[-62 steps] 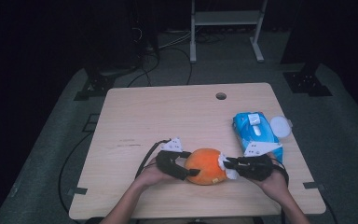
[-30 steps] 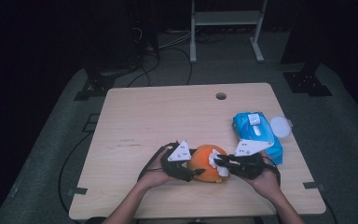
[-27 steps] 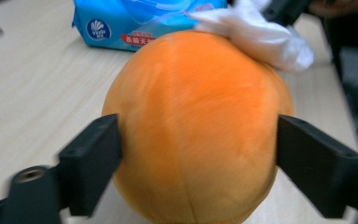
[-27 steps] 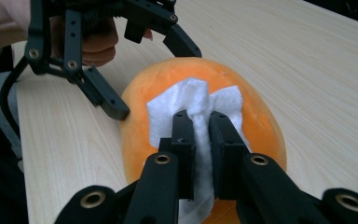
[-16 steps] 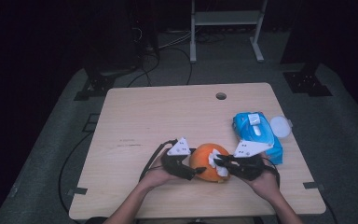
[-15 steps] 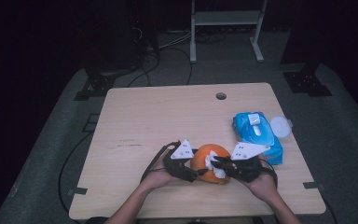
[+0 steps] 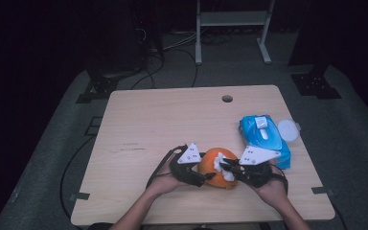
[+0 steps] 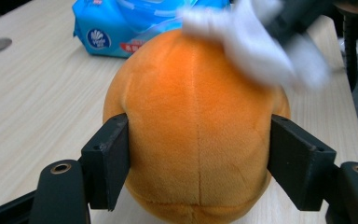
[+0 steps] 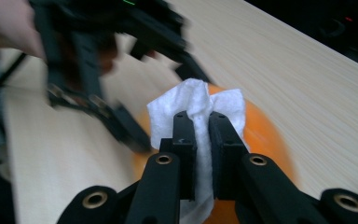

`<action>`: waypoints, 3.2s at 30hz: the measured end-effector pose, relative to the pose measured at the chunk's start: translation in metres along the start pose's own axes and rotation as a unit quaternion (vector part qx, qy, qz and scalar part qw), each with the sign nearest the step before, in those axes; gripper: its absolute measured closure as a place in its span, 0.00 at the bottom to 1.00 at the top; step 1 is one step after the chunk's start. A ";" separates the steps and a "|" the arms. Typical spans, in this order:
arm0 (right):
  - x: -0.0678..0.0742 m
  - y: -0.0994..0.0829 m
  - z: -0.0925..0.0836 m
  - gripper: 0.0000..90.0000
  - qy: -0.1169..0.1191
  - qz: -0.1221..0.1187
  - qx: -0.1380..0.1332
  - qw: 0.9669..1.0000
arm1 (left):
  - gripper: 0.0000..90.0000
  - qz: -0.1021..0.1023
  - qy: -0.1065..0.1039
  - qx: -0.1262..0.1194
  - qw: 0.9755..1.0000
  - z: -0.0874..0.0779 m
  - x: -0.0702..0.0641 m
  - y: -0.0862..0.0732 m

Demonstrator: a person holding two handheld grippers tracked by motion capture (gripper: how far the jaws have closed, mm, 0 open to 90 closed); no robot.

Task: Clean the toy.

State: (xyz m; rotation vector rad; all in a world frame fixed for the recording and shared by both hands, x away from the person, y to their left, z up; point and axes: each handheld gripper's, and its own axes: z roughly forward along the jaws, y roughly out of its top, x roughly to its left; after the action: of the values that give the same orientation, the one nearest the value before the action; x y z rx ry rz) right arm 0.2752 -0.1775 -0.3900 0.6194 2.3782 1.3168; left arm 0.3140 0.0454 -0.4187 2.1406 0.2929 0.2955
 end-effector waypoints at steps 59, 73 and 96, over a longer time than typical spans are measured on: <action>-0.008 -0.006 0.006 0.90 -0.014 0.016 0.019 1.000 | 0.20 -0.006 -0.029 0.011 0.999 -0.001 0.005 -0.011; -0.015 -0.015 0.002 0.90 -0.015 0.039 0.017 0.999 | 0.19 -0.056 -0.057 -0.004 0.997 -0.007 0.018 -0.016; -0.004 -0.006 0.012 0.90 -0.018 0.007 0.023 1.000 | 0.33 -0.023 -0.039 0.006 0.999 -0.008 0.017 -0.018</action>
State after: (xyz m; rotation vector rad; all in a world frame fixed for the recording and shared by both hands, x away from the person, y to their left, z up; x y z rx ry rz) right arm 0.2835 -0.1742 -0.4013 0.6682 2.3861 1.2490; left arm 0.3261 0.0668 -0.4274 2.1480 0.2989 0.1827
